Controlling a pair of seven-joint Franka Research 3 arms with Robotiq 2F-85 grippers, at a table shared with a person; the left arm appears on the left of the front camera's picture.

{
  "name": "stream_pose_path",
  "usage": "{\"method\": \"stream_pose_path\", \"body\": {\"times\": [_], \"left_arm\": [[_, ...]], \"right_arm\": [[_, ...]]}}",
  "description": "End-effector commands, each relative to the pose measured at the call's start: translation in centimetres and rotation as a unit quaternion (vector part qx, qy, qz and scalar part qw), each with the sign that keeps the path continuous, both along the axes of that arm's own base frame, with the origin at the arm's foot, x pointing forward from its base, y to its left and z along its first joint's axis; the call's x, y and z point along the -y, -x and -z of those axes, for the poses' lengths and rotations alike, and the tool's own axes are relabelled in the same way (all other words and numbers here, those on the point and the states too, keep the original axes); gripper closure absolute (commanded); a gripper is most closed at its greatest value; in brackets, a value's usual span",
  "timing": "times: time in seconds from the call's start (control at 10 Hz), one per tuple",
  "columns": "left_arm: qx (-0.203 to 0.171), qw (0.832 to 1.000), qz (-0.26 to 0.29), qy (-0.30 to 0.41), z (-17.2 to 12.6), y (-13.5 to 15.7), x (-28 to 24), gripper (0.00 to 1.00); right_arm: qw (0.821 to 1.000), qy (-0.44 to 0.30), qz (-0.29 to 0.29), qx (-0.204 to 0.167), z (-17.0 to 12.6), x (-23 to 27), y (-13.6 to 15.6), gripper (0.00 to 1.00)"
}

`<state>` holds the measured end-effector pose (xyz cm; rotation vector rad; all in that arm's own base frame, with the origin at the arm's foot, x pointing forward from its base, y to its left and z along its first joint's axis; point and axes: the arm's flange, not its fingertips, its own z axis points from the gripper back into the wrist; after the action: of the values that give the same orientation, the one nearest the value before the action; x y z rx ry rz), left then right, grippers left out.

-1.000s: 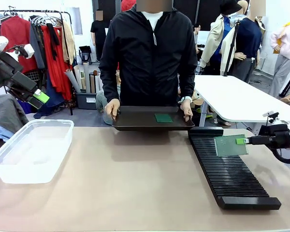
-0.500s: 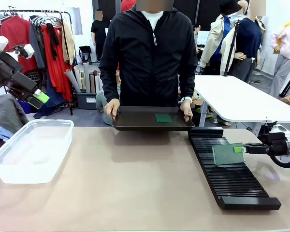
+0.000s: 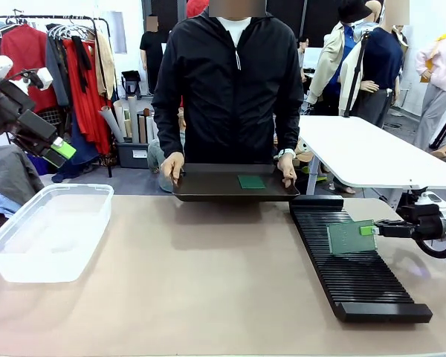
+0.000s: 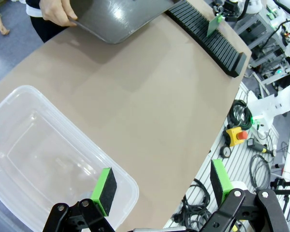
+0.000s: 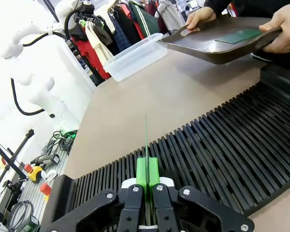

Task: Sort PCBs into racks and boxes based on the side picked up.
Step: If the short side of the Blank PCB is picked up, insert it into the PCB Rack ; if the long side is picked up, place it in the Organizing box.

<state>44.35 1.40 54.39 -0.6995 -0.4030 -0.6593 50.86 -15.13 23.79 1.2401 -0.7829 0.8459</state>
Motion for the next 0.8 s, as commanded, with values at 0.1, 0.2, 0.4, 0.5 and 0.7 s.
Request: {"method": "stream_pose_path", "body": {"times": [0.1, 0.2, 0.4, 0.5, 0.7], "left_arm": [[0.002, 1.0, 0.002, 0.003, -0.1, 0.0, 0.0, 0.0], [0.002, 1.0, 0.002, 0.003, -0.1, 0.0, 0.0, 0.0], [0.002, 1.0, 0.002, 0.003, -0.1, 0.0, 0.0, 0.0], [0.002, 1.0, 0.002, 0.003, -0.1, 0.0, 0.0, 0.0], [0.002, 1.0, 0.002, 0.003, -0.1, 0.0, 0.0, 0.0]], "right_arm": [[1.0, 0.002, 0.002, -0.008, 0.0, -0.1, -0.1, 1.0], [1.0, 0.002, 0.002, -0.008, 0.0, -0.1, -0.1, 1.0], [1.0, -0.02, 0.005, 0.015, 0.2, 0.3, 0.0, 1.0], [0.999, -0.037, 0.0, 0.035, 0.2, 0.7, 0.3, 1.0], [0.997, -0.045, -0.004, 0.059, 0.3, 0.7, 1.0, 1.0]]}}
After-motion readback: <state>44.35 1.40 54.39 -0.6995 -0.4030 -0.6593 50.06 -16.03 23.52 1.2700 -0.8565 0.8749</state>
